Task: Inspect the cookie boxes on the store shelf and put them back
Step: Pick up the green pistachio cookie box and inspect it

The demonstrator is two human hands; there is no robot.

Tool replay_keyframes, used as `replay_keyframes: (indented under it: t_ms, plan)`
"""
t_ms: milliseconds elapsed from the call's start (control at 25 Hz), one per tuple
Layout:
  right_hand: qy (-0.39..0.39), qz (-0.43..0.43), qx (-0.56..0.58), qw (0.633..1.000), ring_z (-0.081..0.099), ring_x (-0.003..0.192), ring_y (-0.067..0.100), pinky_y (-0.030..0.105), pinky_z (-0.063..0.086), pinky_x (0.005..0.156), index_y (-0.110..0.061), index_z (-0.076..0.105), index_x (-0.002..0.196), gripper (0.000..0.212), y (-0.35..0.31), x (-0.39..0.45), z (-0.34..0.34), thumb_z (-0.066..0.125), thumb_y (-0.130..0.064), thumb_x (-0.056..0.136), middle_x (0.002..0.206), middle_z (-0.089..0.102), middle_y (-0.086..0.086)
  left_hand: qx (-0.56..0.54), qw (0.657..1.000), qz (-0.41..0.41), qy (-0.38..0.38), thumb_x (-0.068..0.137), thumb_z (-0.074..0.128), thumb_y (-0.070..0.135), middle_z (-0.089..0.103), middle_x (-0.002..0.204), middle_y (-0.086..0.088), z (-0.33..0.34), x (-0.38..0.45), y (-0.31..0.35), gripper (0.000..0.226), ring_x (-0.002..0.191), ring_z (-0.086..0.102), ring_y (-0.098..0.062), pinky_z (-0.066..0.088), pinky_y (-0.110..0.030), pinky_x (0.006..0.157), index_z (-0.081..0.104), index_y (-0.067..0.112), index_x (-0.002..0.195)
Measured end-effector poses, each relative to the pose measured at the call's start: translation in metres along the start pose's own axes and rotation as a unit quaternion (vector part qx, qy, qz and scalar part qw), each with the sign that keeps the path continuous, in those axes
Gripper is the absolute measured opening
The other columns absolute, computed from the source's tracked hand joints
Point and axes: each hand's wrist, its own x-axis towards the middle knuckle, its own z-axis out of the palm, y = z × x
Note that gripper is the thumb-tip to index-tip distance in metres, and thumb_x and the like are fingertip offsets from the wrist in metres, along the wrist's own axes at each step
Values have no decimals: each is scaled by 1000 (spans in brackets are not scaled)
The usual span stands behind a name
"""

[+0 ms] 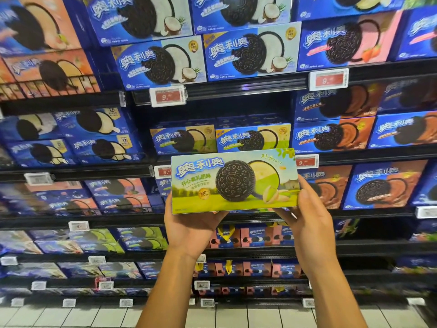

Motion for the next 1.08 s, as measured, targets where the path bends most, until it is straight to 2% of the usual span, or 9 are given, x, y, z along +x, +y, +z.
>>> replay_keyframes:
  t_ms: [80, 160, 240, 360, 480, 640, 720, 840, 1080]
  plan:
    - [5, 4, 5, 1000, 73, 98, 11, 36, 39, 77, -30, 56, 140, 59, 0, -1, -1, 53, -56, 88, 118, 74, -6, -2, 1000, -6, -3, 100, 38, 51, 55, 144, -15, 1, -1, 0, 52, 134, 47, -41, 30, -66, 111, 62, 20, 134]
    - [17, 9, 28, 999, 74, 93, 11, 36, 41, 75, -29, 59, 137, 51, -1, 0, -2, 52, -48, 91, 115, 75, -6, -8, 1000, -1, 21, 101, 41, 47, 58, 140, -15, 1, -4, 2, 48, 128, 54, -40, 40, -64, 106, 64, 18, 131]
    - [28, 11, 48, 998, 74, 94, 14, 39, 52, 75, -28, 63, 132, 46, -4, 1, -5, 54, -45, 90, 113, 76, -4, 8, 998, 12, 59, 100, 44, 37, 64, 132, -16, 0, -4, 8, 42, 114, 66, -35, 54, -53, 90, 67, 16, 128]
    - [34, 15, 68, 997, 72, 102, 15, 33, 62, 79, -28, 69, 122, 41, -11, 2, -6, 53, -49, 91, 113, 76, -1, 69, 991, 26, 109, 95, 49, 30, 60, 138, -15, 3, -4, 18, 51, 107, 68, -32, 60, -41, 76, 50, 19, 144]
    - [36, 49, 94, 994, 73, 101, 16, 29, 61, 76, -26, 74, 113, 35, -19, 7, -5, 47, -43, 100, 111, 77, 0, 118, 986, 17, 113, 104, 37, 31, 65, 131, -16, 4, -6, 27, 41, 111, 68, -33, 60, -45, 78, 55, 17, 138]
    - [34, 63, 92, 993, 74, 92, 10, 24, 60, 73, -29, 80, 98, 27, -26, 12, 1, 53, -30, 102, 105, 78, -3, 191, 974, -2, 120, 106, 33, 36, 67, 128, -16, 7, -8, 41, 42, 95, 73, -29, 56, -57, 90, 60, 15, 131]
    - [50, 66, 105, 991, 75, 88, 10, 23, 59, 69, -29, 82, 89, 28, -27, 12, 3, 56, -31, 100, 99, 79, -3, 206, 970, 3, 132, 105, 35, 38, 69, 125, -15, 11, -9, 42, 41, 100, 72, -30, 56, -56, 90, 65, 17, 124]
    - [65, 68, 109, 990, 75, 88, 13, 25, 60, 68, -21, 79, 95, 27, -26, 10, 6, 56, -34, 100, 98, 79, 1, 199, 969, 8, 146, 104, 38, 37, 71, 120, -14, 15, -12, 38, 38, 103, 70, -30, 60, -50, 80, 70, 18, 112]
    - [73, 76, 106, 989, 74, 94, 15, 30, 62, 76, -20, 74, 98, 25, -27, 6, 4, 54, -35, 101, 100, 79, 2, 208, 966, 7, 156, 101, 42, 38, 69, 123, -15, 19, -15, 34, 38, 113, 62, -33, 60, -43, 71, 60, 15, 126]
